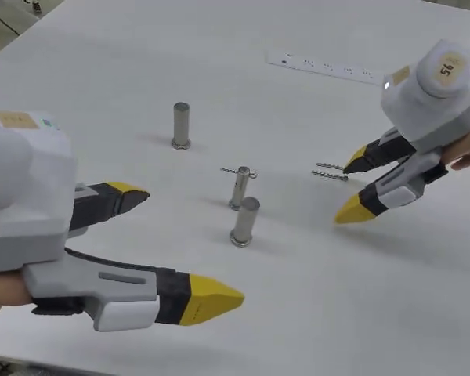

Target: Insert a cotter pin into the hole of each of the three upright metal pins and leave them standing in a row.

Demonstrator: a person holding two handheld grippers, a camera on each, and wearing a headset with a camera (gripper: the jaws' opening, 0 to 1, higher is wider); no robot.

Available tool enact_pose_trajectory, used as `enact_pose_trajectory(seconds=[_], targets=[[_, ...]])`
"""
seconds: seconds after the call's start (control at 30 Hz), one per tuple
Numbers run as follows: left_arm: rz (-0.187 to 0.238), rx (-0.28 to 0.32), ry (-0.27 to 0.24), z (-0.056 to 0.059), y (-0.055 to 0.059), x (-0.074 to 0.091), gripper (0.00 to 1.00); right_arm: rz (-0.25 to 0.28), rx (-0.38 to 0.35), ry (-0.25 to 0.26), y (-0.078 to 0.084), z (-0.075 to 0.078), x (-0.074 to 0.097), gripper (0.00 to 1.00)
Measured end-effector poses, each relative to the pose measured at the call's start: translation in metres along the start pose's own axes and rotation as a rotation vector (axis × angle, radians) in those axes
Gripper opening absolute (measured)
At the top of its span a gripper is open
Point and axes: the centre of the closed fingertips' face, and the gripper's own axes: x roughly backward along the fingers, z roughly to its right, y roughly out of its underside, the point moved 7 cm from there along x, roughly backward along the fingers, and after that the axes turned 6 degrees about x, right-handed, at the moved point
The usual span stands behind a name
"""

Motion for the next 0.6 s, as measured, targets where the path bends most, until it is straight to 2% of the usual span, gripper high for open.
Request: enact_pose_trajectory(seconds=[0.13, 0.33, 0.6], targets=[[-0.002, 0.003, 0.003, 0.001, 0.001, 0.0, 0.94, -0.002, -0.011, -0.017, -0.002, 0.007, -0.004, 0.53], [-0.005, 0.013, 0.007, 0.001, 0.001, -0.001, 0.93, -0.037, -0.022, -0.016, -0.002, 0.016, -0.009, 0.53], [-0.01, 0.02, -0.002, 0.0, 0.002, 0.0, 0.93, -0.065, -0.009, -0.027, -0.001, 0.02, -0.01, 0.44]])
